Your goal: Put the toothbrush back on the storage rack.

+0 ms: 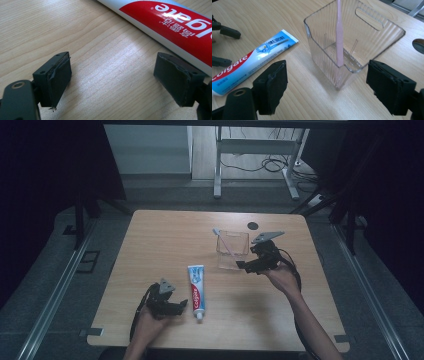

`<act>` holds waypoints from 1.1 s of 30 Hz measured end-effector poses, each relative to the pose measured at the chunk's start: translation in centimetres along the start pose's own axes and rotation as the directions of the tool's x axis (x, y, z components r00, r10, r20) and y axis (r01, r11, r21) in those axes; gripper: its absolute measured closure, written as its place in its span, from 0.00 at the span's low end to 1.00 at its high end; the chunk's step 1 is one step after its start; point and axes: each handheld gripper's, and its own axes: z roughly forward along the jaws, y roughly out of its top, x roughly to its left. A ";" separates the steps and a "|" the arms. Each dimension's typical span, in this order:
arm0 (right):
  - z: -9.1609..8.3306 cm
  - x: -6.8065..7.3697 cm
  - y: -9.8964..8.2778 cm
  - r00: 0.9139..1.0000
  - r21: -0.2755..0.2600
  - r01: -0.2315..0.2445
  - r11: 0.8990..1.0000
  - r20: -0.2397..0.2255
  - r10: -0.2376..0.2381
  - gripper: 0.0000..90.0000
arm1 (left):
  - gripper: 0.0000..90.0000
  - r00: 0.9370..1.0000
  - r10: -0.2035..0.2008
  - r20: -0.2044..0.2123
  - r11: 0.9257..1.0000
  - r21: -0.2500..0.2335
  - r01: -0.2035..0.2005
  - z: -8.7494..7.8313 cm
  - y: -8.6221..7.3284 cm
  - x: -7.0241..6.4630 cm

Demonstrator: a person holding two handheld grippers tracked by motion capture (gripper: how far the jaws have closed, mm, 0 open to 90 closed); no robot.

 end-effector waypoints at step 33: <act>-1.8 1.0 -5.8 1.000 0.016 0.014 1.000 0.026 -0.015 0.13 | 0.16 1.000 -0.005 -0.009 1.000 0.001 0.005 0.0 0.0 -0.1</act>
